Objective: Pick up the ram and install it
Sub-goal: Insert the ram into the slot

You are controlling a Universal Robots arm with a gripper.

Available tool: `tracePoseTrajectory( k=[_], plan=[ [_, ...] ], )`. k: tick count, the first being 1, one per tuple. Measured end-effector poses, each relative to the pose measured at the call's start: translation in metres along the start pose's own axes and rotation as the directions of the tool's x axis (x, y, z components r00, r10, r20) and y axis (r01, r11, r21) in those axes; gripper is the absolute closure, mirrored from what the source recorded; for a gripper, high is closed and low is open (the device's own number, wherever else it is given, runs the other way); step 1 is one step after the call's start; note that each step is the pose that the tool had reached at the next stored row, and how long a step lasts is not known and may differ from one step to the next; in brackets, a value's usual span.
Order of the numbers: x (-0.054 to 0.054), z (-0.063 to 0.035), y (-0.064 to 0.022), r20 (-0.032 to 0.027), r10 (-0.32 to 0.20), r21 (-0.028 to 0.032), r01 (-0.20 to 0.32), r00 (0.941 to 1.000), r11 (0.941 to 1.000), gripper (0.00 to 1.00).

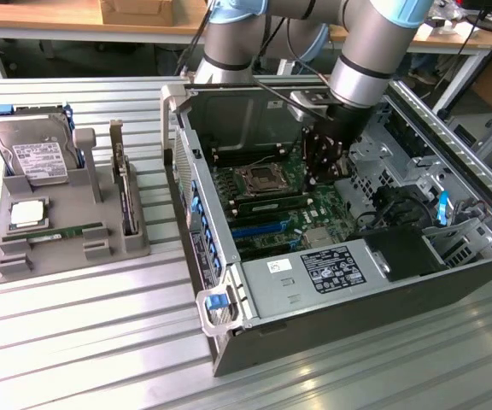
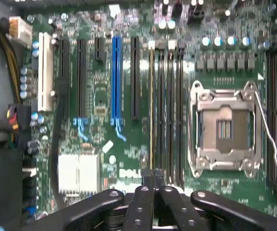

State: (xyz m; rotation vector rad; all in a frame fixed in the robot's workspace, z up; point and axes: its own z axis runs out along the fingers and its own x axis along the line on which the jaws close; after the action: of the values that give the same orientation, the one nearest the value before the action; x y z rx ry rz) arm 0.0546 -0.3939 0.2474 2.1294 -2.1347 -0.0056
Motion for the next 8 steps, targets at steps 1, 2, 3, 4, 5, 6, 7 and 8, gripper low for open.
tracePoseTrajectory(
  k=[1, 2, 3, 4, 5, 6, 7, 8],
  plan=[
    [0.0, -0.0004, -0.0052, 0.0, 0.0, -0.0032, 0.0, 1.0, 1.0, 0.89],
    [0.0, -0.001, -0.0115, 0.0, -0.001, -0.0066, 0.001, 1.0, 1.0, 0.89],
    [0.0, -0.0019, -0.0216, 0.0001, -0.001, -0.0093, 0.001, 1.0, 1.0, 0.89],
    [0.0, -0.0023, -0.0259, 0.0, -0.001, -0.0097, 0.001, 1.0, 1.0, 0.89],
    [0.0, -0.0045, -0.0299, -0.0002, -0.001, -0.0097, 0.001, 1.0, 1.0, 0.89],
    [0.0, -0.0083, -0.0307, 0.0001, -0.001, -0.0097, 0.001, 1.0, 1.0, 0.89],
    [0.001, -0.0187, -0.0304, 0.0001, -0.001, -0.0097, 0.001, 1.0, 1.0, 0.89],
    [0.002, -0.0295, -0.0301, 0.0, -0.001, -0.0097, 0.001, 1.0, 1.0, 0.89]
  ],
)
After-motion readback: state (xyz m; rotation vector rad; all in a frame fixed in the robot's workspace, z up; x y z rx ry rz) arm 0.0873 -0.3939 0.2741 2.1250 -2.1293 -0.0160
